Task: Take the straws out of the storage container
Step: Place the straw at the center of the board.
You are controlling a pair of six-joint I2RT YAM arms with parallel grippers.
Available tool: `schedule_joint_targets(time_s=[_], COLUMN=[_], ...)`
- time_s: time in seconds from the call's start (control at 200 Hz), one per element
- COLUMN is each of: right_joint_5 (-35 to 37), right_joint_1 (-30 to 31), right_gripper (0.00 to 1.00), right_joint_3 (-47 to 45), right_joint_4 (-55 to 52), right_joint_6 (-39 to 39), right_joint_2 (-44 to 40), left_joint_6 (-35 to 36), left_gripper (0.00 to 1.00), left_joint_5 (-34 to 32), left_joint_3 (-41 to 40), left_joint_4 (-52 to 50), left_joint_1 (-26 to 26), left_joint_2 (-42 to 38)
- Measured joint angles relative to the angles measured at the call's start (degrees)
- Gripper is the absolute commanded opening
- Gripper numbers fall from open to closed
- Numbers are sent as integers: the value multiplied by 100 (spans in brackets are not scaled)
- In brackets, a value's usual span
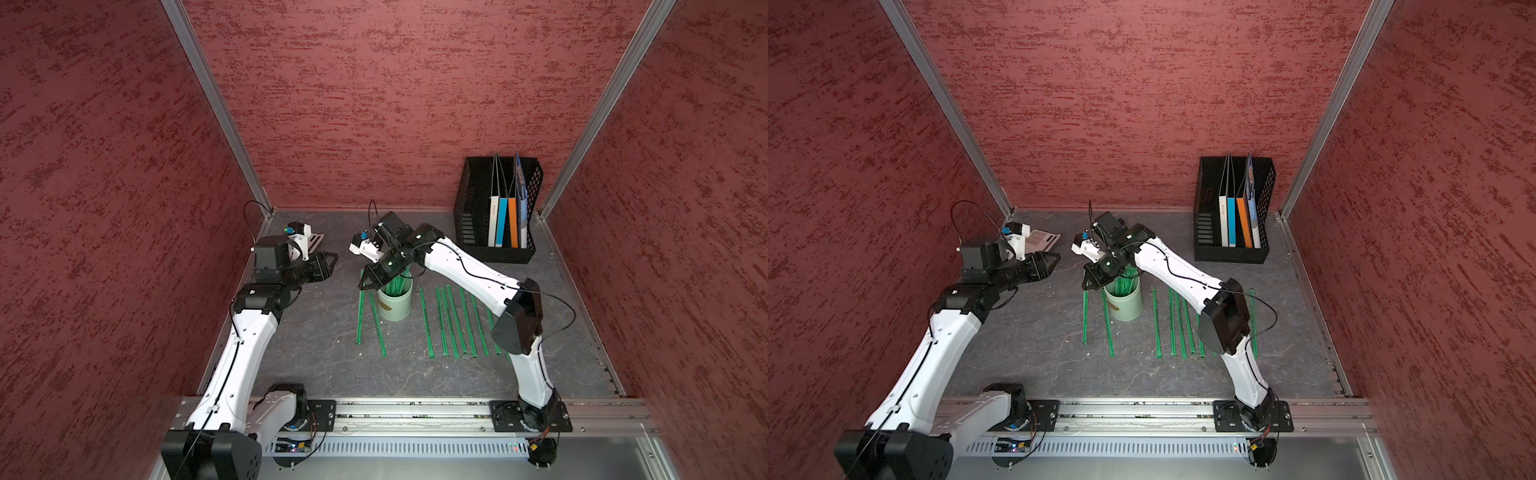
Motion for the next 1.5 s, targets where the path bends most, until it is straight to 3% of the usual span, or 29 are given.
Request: schedule_joint_targets(time_s=[0.25,0.431,0.907,1.503], right_joint_5=[-140,-243,-280,-107], right_joint_1=[151,149,149,149], right_gripper=[3,5,17,38], right_joint_3=[1473,1711,1751,1751], right_joint_4=[-446,-640,-713,-660], right_joint_6=[-48,15,83,210], right_joint_2=[1246,1687,1727,1661], left_joint_6=[-26,-42,-66,-66], left_gripper=[53,53,54,54], left_joint_5=[175,221,328,352], left_joint_3=[-173,-212,-273,-280], left_joint_4=[24,61,92,92], left_joint_1=[59,68,118,157], left_joint_2=[9,9,9,2])
